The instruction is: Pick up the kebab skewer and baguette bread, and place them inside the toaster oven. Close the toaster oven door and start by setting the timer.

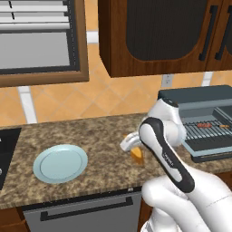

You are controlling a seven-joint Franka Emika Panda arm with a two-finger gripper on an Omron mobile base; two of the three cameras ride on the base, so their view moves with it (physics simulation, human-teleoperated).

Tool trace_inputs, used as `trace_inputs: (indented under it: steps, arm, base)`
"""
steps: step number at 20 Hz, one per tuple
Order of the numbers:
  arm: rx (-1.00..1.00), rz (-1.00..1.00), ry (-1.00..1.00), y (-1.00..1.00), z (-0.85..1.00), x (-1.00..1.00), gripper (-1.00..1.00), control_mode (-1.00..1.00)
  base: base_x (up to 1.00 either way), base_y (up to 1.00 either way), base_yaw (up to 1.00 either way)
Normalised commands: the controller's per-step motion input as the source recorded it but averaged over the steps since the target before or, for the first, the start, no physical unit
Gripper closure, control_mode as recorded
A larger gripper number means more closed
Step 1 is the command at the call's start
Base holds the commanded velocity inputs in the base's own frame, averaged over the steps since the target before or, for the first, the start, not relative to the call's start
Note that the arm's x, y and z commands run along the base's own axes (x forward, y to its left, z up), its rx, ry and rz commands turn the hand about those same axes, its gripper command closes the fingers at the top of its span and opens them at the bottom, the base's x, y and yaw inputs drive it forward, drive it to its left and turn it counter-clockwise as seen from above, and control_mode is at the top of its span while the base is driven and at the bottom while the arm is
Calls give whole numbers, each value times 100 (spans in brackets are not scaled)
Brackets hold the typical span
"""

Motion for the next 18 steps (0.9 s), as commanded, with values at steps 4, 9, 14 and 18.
trace_inputs:
  steps: [4,9,14,18]
  arm:
    - [-14,13,-1,-100,13,-25,100,-100]
    - [-17,11,0,-100,31,-7,100,-100]
    - [-18,9,0,-100,50,0,100,-100]
    - [-19,4,0,-100,32,-1,100,-100]
  base:
    - [0,0,0]
    - [0,0,0]
    - [0,0,0]
    - [0,0,0]
